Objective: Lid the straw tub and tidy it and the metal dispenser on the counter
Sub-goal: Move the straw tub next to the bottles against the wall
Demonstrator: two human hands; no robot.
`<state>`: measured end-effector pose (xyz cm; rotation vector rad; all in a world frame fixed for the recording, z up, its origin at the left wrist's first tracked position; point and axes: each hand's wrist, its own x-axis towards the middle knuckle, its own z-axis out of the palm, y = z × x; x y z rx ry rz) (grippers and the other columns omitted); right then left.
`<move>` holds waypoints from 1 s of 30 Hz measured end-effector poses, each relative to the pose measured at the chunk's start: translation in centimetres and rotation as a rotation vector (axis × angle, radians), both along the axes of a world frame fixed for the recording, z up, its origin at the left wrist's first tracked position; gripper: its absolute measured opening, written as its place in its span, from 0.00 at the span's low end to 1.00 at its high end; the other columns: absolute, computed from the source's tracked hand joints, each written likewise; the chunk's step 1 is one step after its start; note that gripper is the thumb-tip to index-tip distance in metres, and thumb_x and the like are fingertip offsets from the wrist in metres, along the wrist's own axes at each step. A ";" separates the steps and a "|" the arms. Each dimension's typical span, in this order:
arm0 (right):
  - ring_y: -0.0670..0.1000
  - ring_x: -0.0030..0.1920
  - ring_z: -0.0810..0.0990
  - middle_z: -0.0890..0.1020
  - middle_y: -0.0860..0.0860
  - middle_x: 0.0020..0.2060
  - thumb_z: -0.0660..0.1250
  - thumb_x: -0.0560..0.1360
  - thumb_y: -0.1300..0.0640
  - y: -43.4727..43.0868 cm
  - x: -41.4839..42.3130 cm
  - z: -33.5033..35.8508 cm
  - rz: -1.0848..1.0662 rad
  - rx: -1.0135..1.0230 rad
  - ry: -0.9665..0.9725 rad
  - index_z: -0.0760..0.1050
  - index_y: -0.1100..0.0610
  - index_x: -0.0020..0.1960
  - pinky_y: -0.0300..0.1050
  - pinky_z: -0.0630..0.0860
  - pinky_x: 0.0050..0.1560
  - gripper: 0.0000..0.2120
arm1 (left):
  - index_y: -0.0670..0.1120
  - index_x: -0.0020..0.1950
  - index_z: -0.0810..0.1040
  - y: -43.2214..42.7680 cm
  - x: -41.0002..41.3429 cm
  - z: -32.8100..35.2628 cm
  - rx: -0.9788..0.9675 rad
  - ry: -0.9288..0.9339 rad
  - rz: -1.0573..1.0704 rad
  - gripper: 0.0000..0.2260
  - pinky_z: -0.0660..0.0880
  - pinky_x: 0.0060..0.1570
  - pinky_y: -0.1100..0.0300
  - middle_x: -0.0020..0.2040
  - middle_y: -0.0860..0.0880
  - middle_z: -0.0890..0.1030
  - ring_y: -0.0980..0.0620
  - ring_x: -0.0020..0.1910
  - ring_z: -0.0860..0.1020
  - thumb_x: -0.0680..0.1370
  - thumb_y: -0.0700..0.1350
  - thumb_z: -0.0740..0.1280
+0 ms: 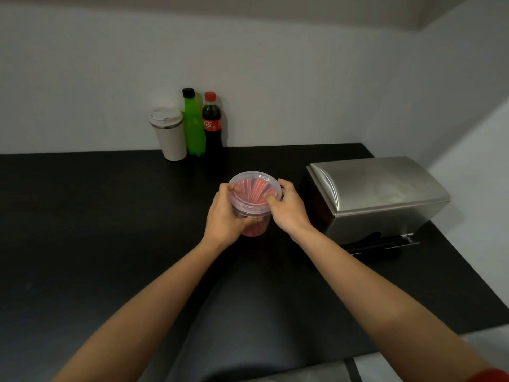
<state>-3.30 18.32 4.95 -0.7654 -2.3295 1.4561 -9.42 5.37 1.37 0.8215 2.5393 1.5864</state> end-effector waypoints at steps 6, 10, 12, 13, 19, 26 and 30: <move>0.54 0.69 0.68 0.65 0.55 0.71 0.65 0.77 0.53 0.0 -3.0 -0.1 -0.023 0.032 0.011 0.55 0.57 0.75 0.45 0.68 0.63 0.31 | 0.49 0.58 0.65 1.6 -2.6 0.3 0.017 0.015 0.041 0.30 0.74 0.51 0.61 0.61 0.47 0.73 0.52 0.59 0.74 0.63 0.49 0.79; 0.55 0.71 0.66 0.61 0.56 0.73 0.66 0.75 0.52 -0.3 -5.0 -0.5 -0.082 -0.064 0.051 0.51 0.57 0.76 0.45 0.68 0.63 0.36 | 0.45 0.62 0.65 2.7 -4.7 0.3 0.016 0.004 0.076 0.33 0.72 0.53 0.59 0.62 0.45 0.73 0.49 0.60 0.74 0.64 0.48 0.79; 0.56 0.71 0.66 0.61 0.56 0.74 0.67 0.75 0.52 -0.2 -6.0 -0.6 -0.119 -0.126 0.053 0.51 0.58 0.76 0.49 0.68 0.66 0.37 | 0.44 0.64 0.65 3.1 -5.9 0.4 0.010 0.003 0.084 0.34 0.71 0.52 0.59 0.62 0.44 0.73 0.48 0.60 0.74 0.64 0.49 0.78; 0.56 0.71 0.66 0.62 0.57 0.73 0.67 0.75 0.51 -0.1 -6.5 -0.7 -0.133 -0.149 0.053 0.52 0.58 0.75 0.50 0.69 0.67 0.36 | 0.44 0.64 0.65 3.3 -6.4 0.5 0.009 0.009 0.083 0.34 0.71 0.51 0.59 0.62 0.44 0.74 0.47 0.60 0.74 0.65 0.49 0.78; 0.51 0.63 0.74 0.72 0.53 0.64 0.68 0.74 0.51 0.8 -9.5 -1.3 -0.189 -0.200 0.099 0.65 0.57 0.68 0.44 0.73 0.59 0.26 | 0.44 0.72 0.55 4.5 -9.2 0.7 0.056 -0.096 0.096 0.45 0.72 0.52 0.59 0.64 0.43 0.74 0.46 0.60 0.76 0.64 0.49 0.79; 0.40 0.37 0.75 0.77 0.44 0.38 0.66 0.74 0.54 2.8 -13.5 -1.1 -0.260 -0.327 0.070 0.71 0.47 0.42 0.33 0.68 0.31 0.05 | 0.46 0.72 0.61 6.6 -12.3 0.5 0.069 -0.222 0.086 0.43 0.72 0.58 0.58 0.65 0.46 0.74 0.48 0.63 0.74 0.63 0.49 0.79; 0.46 0.40 0.78 0.81 0.51 0.43 0.65 0.74 0.57 4.1 -15.7 -0.7 -0.319 -0.354 0.128 0.77 0.56 0.49 0.32 0.69 0.26 0.06 | 0.43 0.69 0.64 8.0 -14.4 0.8 0.098 -0.159 0.060 0.40 0.71 0.49 0.68 0.63 0.46 0.76 0.52 0.58 0.75 0.63 0.48 0.80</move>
